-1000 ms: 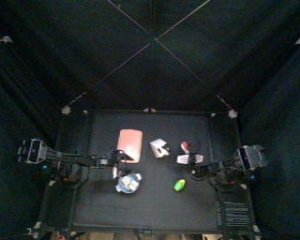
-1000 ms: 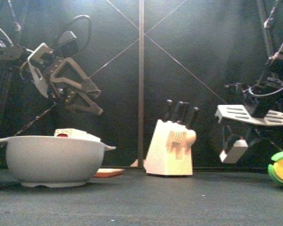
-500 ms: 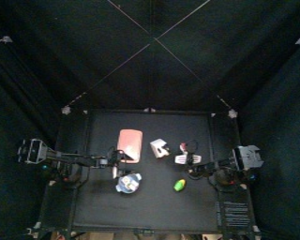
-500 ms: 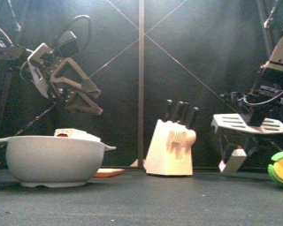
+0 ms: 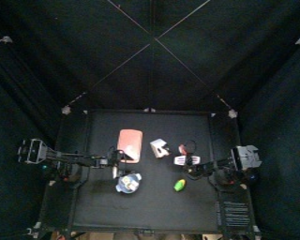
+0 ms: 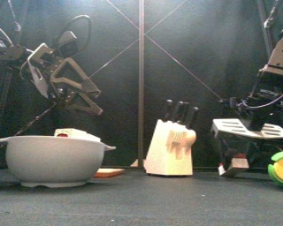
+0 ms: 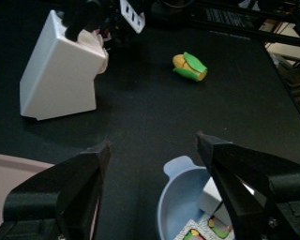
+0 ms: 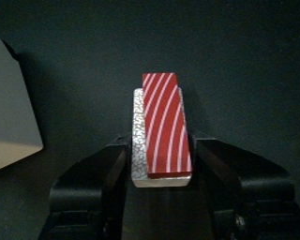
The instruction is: Put salmon sushi to right of knife holder
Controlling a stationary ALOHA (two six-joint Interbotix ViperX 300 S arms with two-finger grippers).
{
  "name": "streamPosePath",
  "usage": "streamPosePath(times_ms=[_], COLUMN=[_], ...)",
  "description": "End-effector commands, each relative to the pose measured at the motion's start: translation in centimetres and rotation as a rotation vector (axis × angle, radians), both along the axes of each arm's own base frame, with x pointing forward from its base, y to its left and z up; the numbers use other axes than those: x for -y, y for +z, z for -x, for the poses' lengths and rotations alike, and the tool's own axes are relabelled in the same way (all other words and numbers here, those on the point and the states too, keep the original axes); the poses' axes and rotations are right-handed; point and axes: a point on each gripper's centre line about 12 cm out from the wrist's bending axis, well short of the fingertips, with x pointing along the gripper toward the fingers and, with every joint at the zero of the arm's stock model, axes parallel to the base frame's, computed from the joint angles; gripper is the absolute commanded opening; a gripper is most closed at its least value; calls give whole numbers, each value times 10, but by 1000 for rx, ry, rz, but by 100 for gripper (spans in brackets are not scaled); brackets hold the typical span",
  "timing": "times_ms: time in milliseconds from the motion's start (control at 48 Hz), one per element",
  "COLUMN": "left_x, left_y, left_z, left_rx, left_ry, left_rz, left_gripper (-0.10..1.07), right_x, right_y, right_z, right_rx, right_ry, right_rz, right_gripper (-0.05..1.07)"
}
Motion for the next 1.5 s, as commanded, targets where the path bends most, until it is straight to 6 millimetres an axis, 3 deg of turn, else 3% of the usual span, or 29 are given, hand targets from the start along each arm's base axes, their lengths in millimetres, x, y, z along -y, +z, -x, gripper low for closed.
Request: streamPosePath(times_ms=[0, 542, 917, 1479], left_x=[-1, -1, -1, -1], left_y=[4, 4, 4, 4], left_z=[-2, -2, -2, -2], left_rx=[18, 18, 17, 15], left_ry=[3, 4, 4, 4], left_rz=[0, 0, 0, -1], left_gripper=[104, 104, 104, 104], right_x=[1, 1, 2, 2], right_y=[5, 8, 8, 7], right_z=[-5, -8, -8, -7], right_rx=[26, 31, 29, 23], right_ry=[-5, -5, -7, 4], right_rz=[-1, 4, 5, 5], right_gripper=[81, 82, 98, 98])
